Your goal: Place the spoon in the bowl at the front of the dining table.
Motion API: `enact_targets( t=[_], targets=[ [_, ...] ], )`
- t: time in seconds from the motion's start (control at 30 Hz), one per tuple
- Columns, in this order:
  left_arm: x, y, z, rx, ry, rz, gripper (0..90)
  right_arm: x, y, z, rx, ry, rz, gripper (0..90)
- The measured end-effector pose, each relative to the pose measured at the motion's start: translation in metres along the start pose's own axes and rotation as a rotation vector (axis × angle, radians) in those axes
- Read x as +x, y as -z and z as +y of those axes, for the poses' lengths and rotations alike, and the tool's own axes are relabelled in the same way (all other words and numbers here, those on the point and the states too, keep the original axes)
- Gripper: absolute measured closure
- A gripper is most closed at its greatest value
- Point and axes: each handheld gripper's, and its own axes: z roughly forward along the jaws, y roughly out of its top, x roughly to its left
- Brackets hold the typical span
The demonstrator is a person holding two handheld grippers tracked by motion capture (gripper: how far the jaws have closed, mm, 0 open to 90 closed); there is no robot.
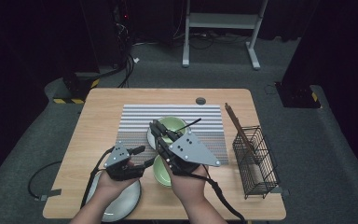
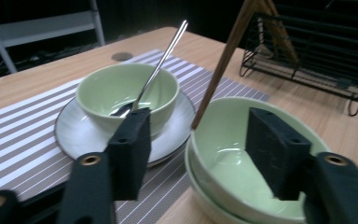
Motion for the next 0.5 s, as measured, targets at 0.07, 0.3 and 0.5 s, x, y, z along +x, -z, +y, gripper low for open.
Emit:
enact_targets(
  t=[0.07,0.3,0.5],
  targets=[
    [-0.0026,-0.0009,0.0002,-0.006,-0.010,-0.002,46.5,0.0022,0.0005,0.0004,-0.001,0.003,0.011,84.0],
    [-0.0057,-0.0050,-0.0004,-0.010,-0.021,-0.018,62.0,0.0068,0.0004,0.0001,-0.001,-0.025,0.047,83.9],
    [-0.0079,-0.0068,-0.0013,-0.006,-0.040,-0.017,73.0,0.0083,-0.0002,0.0001,-0.004,-0.037,0.063,83.9]
  ],
)
